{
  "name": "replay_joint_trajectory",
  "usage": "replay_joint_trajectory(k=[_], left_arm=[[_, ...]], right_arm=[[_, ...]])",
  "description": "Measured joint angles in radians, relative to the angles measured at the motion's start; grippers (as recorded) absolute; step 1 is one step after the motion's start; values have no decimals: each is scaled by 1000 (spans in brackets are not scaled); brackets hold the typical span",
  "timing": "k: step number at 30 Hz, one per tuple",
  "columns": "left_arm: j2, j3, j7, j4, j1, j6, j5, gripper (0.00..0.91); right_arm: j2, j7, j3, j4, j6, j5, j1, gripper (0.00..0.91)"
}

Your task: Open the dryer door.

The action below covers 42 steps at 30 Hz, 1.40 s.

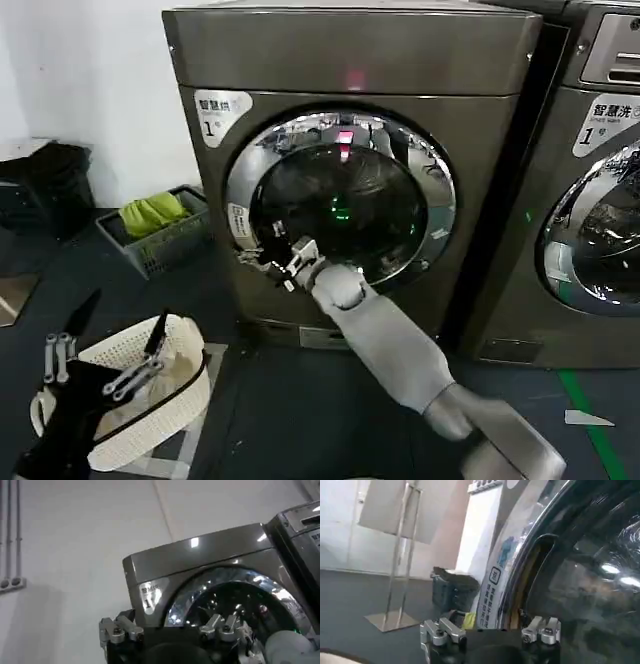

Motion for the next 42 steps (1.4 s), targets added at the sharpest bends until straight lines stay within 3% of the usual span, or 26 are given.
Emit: replay_joint_trajectory(k=[29, 42], left_arm=[[1, -11, 0, 0, 7, -6, -4, 907], [14, -31, 0, 24, -16, -2, -28, 907]], right_arm=[[-10, -162, -59, -6, 77, 40, 30, 907], [-102, -240, -100, 133, 73, 123, -6, 907]])
